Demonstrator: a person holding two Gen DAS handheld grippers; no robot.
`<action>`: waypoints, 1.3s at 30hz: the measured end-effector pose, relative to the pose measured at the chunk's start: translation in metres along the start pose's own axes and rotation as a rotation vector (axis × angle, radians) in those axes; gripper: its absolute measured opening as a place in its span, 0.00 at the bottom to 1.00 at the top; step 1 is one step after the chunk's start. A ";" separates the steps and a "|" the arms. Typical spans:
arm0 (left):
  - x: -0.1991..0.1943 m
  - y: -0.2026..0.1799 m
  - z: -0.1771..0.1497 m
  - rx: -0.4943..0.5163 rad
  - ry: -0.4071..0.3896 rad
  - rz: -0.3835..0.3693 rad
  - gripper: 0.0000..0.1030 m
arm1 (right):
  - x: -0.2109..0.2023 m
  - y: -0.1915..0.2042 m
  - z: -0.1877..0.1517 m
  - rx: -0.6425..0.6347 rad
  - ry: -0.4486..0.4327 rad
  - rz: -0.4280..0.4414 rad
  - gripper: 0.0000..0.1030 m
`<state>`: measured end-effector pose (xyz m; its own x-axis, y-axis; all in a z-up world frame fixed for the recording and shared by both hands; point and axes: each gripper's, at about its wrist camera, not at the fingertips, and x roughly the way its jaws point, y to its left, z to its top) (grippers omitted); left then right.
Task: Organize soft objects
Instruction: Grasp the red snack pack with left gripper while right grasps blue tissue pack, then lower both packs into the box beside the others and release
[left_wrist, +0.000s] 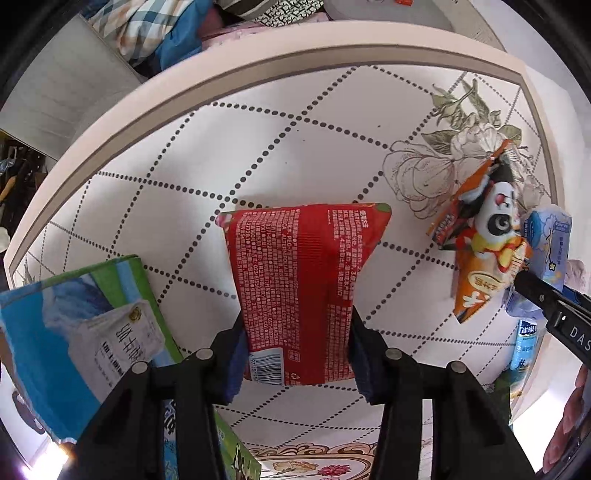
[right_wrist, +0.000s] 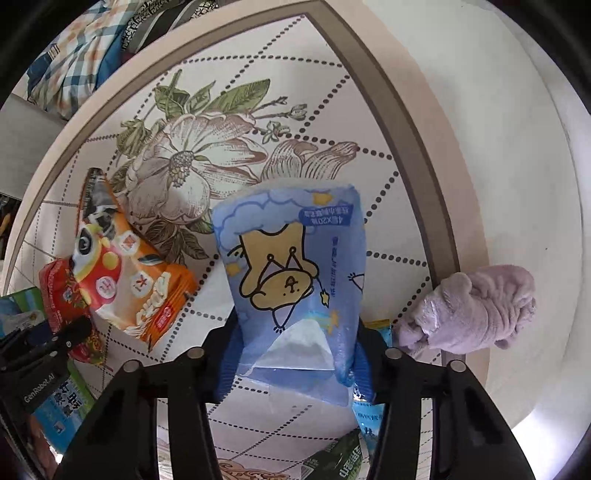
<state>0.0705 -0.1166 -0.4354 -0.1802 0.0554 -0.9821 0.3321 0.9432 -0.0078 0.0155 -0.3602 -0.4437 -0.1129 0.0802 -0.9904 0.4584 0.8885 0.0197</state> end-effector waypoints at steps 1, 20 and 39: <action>-0.005 -0.003 -0.003 0.001 -0.011 -0.005 0.43 | -0.004 0.001 -0.005 0.001 -0.004 0.000 0.49; -0.189 0.074 -0.107 -0.020 -0.330 -0.173 0.42 | -0.161 0.083 -0.118 -0.133 -0.192 0.256 0.49; -0.143 0.315 -0.144 -0.281 -0.256 -0.022 0.42 | -0.143 0.338 -0.183 -0.448 -0.154 0.209 0.49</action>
<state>0.0680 0.2195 -0.2707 0.0646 -0.0158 -0.9978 0.0577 0.9983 -0.0120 0.0251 0.0109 -0.2707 0.0869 0.2390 -0.9671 0.0313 0.9697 0.2424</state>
